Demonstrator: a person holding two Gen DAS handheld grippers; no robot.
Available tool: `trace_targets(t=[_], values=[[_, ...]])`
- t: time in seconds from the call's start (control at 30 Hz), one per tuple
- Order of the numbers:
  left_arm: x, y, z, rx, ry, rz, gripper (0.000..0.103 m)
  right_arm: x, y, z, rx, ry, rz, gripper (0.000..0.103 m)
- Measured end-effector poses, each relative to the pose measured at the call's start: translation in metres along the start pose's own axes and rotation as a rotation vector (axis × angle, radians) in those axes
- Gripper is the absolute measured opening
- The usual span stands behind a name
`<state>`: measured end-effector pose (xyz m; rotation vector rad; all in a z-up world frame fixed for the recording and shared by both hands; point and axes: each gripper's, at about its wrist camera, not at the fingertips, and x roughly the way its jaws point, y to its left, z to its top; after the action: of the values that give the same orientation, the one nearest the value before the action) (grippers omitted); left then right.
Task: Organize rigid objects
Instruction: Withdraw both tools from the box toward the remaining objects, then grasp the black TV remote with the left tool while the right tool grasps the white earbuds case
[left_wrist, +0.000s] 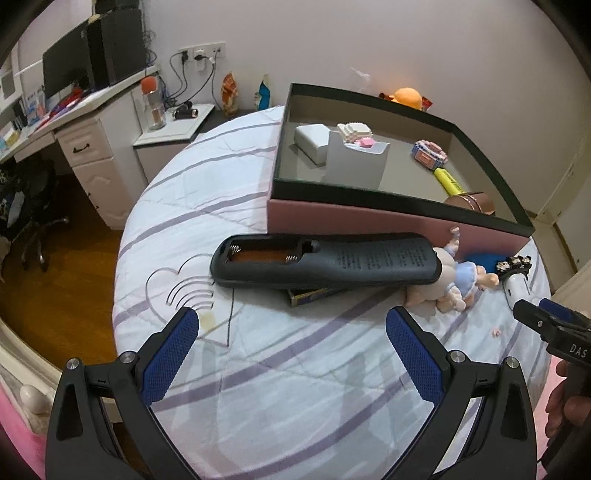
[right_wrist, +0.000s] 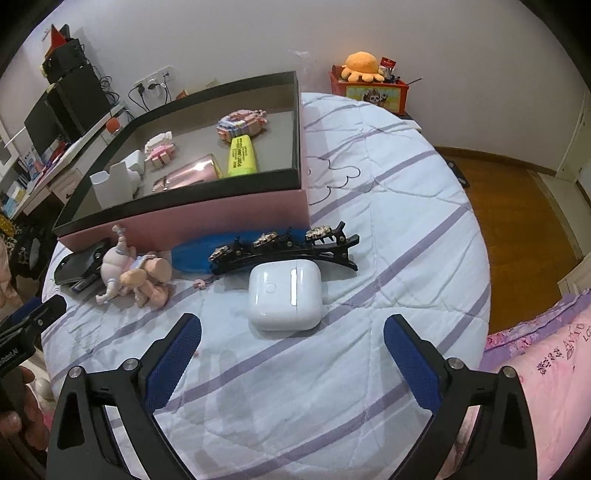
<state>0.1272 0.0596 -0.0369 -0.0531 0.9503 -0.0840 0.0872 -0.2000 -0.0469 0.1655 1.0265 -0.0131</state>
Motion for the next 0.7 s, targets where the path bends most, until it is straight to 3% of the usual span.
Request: trace_targets(t=[0.43,0.7], values=[[0.021,0.008,0.007,0.012,0.016,0.013,0.103,0.011,0.004,0.003,-0.010,0.012,-0.003,0.099],[0.019,0.008,0.012,0.034,-0.009,-0.076,0.103,0.015,0.008,0.005,-0.019,0.010,-0.004,0.095]])
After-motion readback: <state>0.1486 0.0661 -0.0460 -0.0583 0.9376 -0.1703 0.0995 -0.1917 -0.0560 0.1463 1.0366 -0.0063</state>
